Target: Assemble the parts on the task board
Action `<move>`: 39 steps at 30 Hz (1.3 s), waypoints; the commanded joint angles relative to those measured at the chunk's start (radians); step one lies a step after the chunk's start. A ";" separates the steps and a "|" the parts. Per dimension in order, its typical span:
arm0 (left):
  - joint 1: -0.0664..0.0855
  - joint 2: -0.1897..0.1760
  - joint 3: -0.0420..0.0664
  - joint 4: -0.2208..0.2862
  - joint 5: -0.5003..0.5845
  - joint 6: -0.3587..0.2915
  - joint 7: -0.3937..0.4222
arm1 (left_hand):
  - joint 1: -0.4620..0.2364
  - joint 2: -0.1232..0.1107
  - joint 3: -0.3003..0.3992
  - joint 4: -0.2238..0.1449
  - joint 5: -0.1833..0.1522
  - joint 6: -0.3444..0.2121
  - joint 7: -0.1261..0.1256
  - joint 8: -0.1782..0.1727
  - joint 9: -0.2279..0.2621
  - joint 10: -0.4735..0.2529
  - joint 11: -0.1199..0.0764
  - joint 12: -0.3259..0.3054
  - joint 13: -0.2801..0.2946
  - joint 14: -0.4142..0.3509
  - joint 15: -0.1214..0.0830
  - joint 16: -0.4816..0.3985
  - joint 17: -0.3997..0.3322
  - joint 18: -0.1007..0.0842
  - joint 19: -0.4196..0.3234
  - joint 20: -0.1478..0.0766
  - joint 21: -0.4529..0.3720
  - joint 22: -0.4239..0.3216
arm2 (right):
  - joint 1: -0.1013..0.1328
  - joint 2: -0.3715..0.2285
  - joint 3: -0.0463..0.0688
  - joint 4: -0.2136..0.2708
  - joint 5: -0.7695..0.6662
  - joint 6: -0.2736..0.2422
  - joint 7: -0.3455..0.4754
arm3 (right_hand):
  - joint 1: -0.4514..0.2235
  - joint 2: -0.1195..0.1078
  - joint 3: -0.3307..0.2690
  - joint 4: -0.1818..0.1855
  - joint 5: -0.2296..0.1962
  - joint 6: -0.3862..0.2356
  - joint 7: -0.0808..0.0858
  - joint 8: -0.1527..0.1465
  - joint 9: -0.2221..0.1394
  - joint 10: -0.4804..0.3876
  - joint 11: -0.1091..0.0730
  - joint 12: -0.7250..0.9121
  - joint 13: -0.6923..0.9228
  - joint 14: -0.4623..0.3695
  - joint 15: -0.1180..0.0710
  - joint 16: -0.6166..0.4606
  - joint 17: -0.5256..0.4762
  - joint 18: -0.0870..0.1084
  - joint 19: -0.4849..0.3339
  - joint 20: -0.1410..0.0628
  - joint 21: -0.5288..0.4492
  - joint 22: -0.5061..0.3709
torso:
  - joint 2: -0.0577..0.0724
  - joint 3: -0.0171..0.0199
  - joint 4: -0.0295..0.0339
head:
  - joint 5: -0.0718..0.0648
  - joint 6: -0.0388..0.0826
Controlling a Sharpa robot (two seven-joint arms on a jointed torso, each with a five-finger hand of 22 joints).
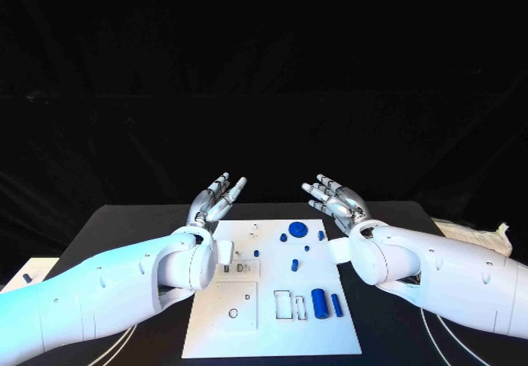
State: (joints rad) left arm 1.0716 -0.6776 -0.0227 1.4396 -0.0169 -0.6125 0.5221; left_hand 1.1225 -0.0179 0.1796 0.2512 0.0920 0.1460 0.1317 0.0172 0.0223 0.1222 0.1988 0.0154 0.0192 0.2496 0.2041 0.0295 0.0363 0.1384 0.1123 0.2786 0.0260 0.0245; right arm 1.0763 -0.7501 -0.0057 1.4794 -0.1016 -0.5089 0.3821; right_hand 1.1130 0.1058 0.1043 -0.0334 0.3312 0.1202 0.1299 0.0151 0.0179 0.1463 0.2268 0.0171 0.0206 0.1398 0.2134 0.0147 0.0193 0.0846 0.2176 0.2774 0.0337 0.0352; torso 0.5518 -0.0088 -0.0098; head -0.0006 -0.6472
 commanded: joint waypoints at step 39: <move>0.024 -0.255 0.006 0.261 0.018 0.264 -0.027 | 0.207 0.023 -0.009 -0.117 -0.001 0.821 0.070 0.139 0.044 0.996 -0.065 0.135 0.050 1.019 -0.134 0.235 0.212 0.045 0.881 -0.097 0.412 0.172 | 0.079 -0.096 0.029 -0.013 -1.120 0.105 -0.222 | 0.219 -0.072 0.157 -0.204 -0.120 0.930 0.050 0.079 0.050 1.068 -0.115 0.055 0.042 1.153 -0.164 0.151 0.078 0.092 0.819 -0.145 0.539 0.229 | 0.131 -0.0047 0.0443 | -0.052 0.039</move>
State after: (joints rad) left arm 1.0922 -0.9282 -0.0185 1.6837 -0.0056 -0.4069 0.5114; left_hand 1.3224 0.0065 0.1710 0.1405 0.0919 0.9576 0.2016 0.1615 0.0679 1.1102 0.1353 0.1535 0.0703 1.2619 0.0698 0.2702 0.2471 0.1718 0.9866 0.1817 0.4363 0.1955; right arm 1.1512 -0.8457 0.0214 1.4588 -0.9581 -0.4265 0.2485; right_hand 1.3359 0.0448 0.2557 -0.2345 0.2159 1.0340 0.1849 0.0979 0.0675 1.1917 0.1201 0.0793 0.0622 1.2642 0.0576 0.1627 0.0941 0.1625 1.0206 0.1457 0.5351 0.2440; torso 0.6559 -0.0102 0.0225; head -0.0444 -0.6131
